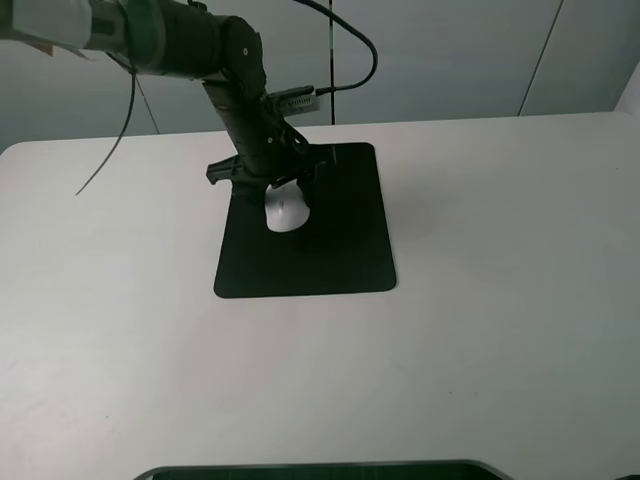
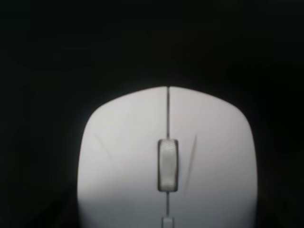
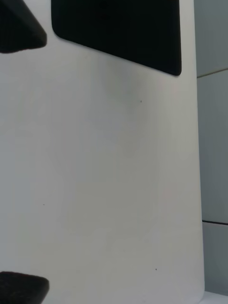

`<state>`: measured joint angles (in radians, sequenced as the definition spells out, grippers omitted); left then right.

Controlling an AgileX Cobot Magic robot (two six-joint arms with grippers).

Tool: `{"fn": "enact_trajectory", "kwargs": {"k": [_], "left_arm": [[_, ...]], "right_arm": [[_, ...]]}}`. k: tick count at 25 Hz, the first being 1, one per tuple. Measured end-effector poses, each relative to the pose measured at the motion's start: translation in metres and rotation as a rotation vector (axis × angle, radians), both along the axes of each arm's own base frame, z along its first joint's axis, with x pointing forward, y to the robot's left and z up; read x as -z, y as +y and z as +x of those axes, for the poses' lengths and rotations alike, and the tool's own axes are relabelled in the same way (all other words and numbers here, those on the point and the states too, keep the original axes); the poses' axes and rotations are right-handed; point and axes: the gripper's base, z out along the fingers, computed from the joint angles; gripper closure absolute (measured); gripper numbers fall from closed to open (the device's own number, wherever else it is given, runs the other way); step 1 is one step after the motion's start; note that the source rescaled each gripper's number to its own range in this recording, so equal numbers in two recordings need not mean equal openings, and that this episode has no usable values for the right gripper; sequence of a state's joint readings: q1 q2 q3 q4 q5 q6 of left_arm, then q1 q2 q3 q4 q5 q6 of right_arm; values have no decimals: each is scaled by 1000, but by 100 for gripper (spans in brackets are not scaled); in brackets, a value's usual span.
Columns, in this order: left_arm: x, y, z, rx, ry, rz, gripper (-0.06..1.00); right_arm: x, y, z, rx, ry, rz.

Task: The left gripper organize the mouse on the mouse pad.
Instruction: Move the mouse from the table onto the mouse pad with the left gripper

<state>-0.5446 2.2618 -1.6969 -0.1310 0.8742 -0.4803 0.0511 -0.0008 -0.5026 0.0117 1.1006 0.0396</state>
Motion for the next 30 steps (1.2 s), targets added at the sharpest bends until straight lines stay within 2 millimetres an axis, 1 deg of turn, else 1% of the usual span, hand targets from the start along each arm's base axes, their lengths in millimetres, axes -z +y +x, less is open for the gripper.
{"fn": "enact_trajectory", "kwargs": {"k": [6, 13, 22, 23, 24, 25, 26, 30], "left_arm": [[11, -7, 12, -27, -11, 7, 94], [31, -9, 14, -20, 4, 30, 94], [31, -8, 14, -43, 15, 32, 93], [31, -8, 14, -53, 18, 32, 77], [31, -8, 13, -60, 24, 34, 35], [30, -8, 14, -66, 24, 32, 18], [31, -8, 13, -67, 29, 35, 12], [31, -7, 11, -65, 47, 47, 8]], "right_arm": [[0, 0, 0, 0, 0, 0], [0, 0, 0, 0, 0, 0], [0, 0, 0, 0, 0, 0], [0, 0, 0, 0, 0, 0], [0, 0, 0, 0, 0, 0], [0, 0, 0, 0, 0, 0], [0, 0, 0, 0, 0, 0], [0, 0, 0, 0, 0, 0]]}}
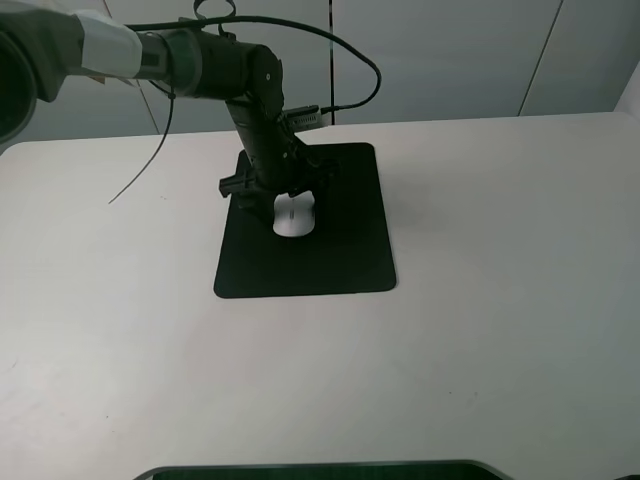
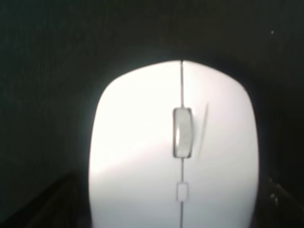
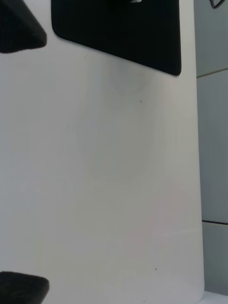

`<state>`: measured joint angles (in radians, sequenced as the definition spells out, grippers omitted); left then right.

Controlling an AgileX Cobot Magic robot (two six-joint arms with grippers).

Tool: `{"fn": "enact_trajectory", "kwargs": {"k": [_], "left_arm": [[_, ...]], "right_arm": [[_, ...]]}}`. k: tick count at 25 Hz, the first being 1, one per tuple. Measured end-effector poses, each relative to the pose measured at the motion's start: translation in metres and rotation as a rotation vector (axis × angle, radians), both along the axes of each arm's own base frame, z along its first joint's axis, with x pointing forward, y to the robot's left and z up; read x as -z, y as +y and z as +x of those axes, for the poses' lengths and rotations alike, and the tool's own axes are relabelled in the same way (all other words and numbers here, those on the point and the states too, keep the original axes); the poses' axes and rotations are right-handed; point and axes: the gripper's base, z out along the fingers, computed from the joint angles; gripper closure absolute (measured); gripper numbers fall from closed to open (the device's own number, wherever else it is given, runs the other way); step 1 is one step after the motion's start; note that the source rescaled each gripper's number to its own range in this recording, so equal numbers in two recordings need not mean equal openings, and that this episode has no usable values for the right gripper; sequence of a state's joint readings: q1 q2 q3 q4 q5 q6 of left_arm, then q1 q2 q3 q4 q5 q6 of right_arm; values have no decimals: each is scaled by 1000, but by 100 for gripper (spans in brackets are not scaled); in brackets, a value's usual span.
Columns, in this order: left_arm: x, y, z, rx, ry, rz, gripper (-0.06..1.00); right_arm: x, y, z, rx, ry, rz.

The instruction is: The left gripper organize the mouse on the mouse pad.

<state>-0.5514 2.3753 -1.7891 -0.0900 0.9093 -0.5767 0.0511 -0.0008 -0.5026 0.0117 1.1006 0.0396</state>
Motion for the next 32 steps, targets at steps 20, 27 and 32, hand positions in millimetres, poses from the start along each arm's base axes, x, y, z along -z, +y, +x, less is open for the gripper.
{"fn": "enact_trajectory", "kwargs": {"k": [20, 27, 32], "left_arm": [[-96, 23, -20, 137, -81, 101, 6], [-99, 62, -48, 145, -28, 129, 6], [-112, 114, -71, 84, -42, 123, 6]], "right_arm": [[0, 0, 0, 0, 0, 0], [0, 0, 0, 0, 0, 0], [0, 0, 0, 0, 0, 0]]}}
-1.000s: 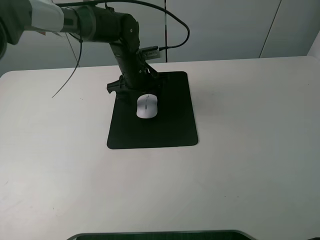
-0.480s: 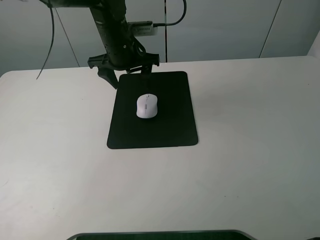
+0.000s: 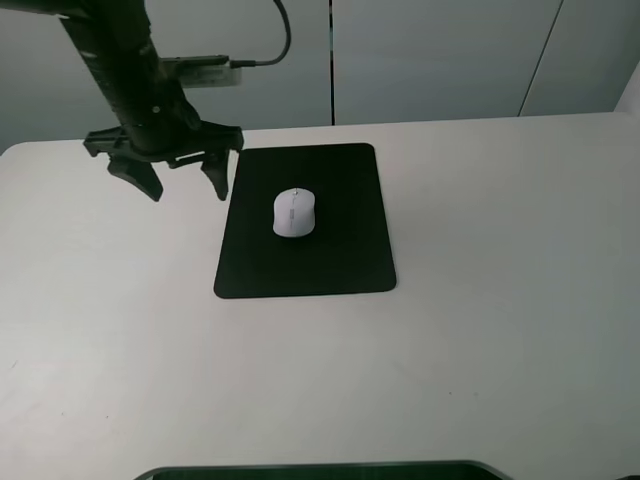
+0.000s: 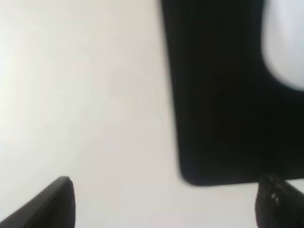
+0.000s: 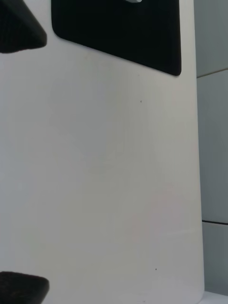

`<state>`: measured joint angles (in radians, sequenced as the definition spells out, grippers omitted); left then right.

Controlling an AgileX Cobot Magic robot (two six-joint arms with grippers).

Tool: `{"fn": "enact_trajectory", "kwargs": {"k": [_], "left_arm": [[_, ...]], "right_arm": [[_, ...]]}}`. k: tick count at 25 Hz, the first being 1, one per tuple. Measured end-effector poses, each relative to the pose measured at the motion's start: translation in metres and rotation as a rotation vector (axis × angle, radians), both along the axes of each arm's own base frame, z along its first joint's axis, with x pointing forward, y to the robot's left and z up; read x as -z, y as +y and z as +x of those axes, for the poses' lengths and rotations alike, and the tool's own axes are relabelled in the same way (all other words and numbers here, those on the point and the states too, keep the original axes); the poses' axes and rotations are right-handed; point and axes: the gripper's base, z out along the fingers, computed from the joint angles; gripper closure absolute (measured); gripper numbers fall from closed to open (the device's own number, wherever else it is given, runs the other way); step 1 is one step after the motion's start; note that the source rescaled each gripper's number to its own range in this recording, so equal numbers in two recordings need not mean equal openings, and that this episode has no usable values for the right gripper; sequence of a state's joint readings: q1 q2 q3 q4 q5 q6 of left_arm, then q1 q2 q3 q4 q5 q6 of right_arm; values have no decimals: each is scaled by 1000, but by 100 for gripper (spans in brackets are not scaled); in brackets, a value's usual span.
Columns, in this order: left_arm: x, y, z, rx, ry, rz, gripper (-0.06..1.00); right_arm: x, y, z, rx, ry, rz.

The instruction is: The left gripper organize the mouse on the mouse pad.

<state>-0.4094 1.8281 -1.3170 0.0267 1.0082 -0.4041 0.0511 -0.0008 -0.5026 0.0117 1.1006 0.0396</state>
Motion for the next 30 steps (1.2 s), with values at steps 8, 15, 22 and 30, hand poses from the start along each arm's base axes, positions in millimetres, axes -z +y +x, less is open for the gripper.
{"fn": "enact_trajectory", "kwargs": {"k": [8, 15, 22, 30], "left_arm": [[-34, 81, -68, -93, -147, -8, 6], [-67, 106, -140, -30, -329, -15, 6], [-95, 119, -205, 3, -561, -49, 6], [-100, 129, -257, 72, -759, -66, 6]], "right_arm": [[0, 0, 0, 0, 0, 0], [0, 0, 0, 0, 0, 0], [0, 0, 0, 0, 0, 0], [0, 0, 0, 0, 0, 0]]}}
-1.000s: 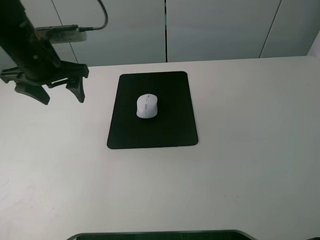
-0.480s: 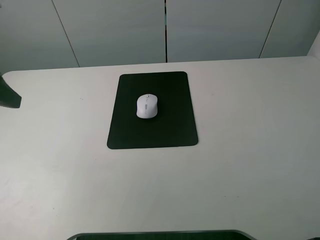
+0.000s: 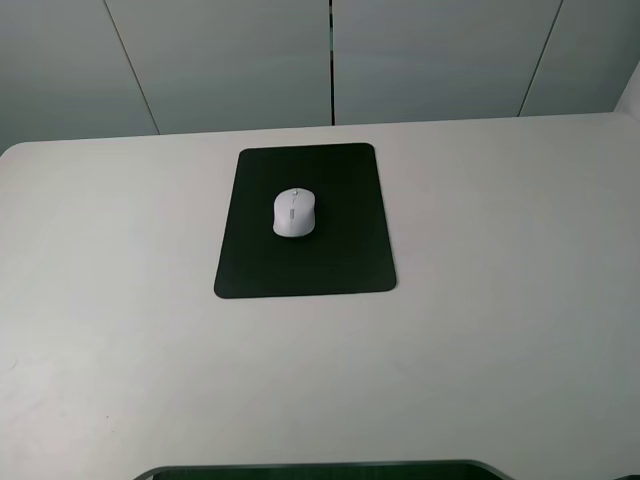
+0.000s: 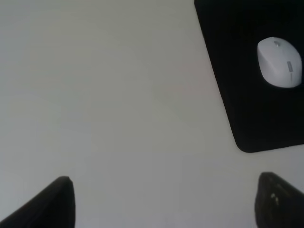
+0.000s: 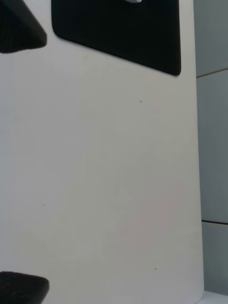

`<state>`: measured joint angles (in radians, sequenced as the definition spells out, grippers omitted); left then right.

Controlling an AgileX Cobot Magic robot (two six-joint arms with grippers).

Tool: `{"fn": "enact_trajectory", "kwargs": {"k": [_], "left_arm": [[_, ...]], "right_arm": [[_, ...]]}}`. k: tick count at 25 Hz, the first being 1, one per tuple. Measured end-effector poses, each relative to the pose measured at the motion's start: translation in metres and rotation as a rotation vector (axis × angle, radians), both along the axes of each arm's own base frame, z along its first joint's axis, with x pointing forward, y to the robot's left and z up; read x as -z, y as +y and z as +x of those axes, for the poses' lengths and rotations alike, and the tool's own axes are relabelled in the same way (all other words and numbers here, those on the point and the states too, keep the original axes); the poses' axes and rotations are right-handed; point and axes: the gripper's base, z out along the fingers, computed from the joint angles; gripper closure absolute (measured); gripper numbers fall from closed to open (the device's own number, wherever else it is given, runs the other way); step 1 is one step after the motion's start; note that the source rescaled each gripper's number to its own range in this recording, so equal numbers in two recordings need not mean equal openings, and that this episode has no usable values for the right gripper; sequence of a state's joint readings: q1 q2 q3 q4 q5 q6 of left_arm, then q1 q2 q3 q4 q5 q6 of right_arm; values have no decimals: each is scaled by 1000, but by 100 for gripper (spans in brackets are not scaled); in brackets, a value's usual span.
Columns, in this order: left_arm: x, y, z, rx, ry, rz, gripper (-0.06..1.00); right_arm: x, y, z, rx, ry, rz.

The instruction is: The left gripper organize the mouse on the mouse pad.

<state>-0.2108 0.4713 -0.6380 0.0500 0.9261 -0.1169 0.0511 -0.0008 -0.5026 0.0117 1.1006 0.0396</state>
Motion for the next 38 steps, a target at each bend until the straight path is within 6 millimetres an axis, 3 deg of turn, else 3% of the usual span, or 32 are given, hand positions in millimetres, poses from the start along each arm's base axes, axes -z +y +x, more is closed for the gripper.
{"fn": "enact_trajectory", "kwargs": {"k": [7, 19, 27, 38], "left_arm": [[7, 5, -42, 78, -174, 10, 6], [20, 13, -76, 106, -309, 40, 6], [33, 17, -80, 92, -213, 88, 6], [34, 16, -80, 92, -208, 89, 6]], "right_arm": [[0, 0, 0, 0, 0, 0], [0, 0, 0, 0, 0, 0], [0, 0, 0, 0, 0, 0], [0, 0, 0, 0, 0, 0]]}}
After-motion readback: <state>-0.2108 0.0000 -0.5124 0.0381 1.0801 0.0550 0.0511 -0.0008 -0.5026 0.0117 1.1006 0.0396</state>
